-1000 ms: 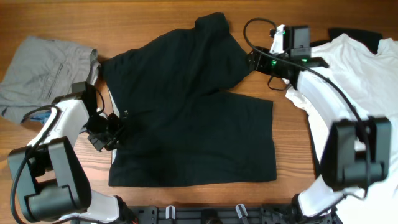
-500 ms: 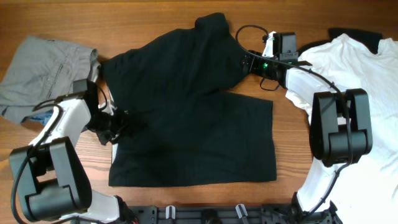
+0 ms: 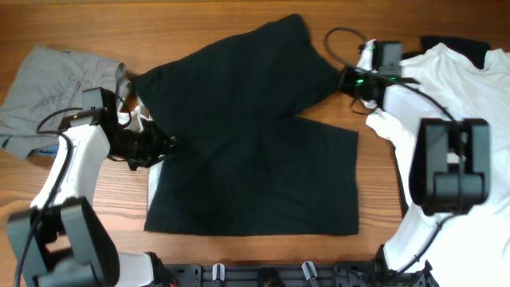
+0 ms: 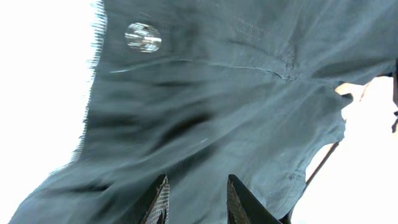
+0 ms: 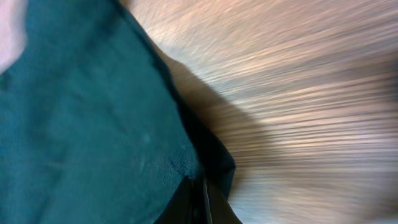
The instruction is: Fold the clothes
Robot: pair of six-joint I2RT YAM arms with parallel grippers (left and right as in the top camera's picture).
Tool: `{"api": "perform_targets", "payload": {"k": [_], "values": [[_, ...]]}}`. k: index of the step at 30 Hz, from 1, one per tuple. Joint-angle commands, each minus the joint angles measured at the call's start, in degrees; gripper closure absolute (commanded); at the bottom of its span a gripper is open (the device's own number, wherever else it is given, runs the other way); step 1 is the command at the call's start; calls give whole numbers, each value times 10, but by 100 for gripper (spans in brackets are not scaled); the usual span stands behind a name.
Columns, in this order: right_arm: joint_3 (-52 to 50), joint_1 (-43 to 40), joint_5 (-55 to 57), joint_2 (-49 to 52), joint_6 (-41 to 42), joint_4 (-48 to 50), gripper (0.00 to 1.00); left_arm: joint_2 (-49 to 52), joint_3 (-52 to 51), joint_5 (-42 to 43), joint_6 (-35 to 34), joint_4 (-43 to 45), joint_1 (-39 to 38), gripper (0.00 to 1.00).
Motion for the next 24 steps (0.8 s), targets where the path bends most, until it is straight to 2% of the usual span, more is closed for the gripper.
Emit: {"api": "perform_targets", "payload": {"k": [1, 2, 3, 4, 7, 14, 16, 19, 22, 24], "values": [[4, -28, -9, -57, -10, -24, 96, -44, 12, 16, 18, 11, -2, 70], [4, -28, -10, -58, -18, -32, 74, -49, 12, 16, 18, 16, -2, 69], [4, -27, -16, -58, -25, -39, 44, -52, 12, 16, 18, 19, -2, 68], [4, -26, -19, -57, -36, -52, 33, -54, 12, 16, 18, 25, -2, 68], [4, -25, -16, -57, -33, -99, 37, -54, 12, 15, 18, 36, -2, 66], [4, -30, -12, -78, -50, -143, 39, -54, 12, 1, 18, 42, -2, 67], [4, -30, -14, -102, -68, -171, 38, -54, 12, -39, 18, 23, -2, 67], [4, -30, -11, -154, -81, -214, 36, -54, 12, -103, 17, -20, -2, 51], [4, -30, -5, -213, -83, -252, 33, -54, 11, -141, 17, -76, -2, 51], [4, -30, -5, -255, -83, -278, 31, -54, 11, -148, 15, -115, -2, 55]]}}
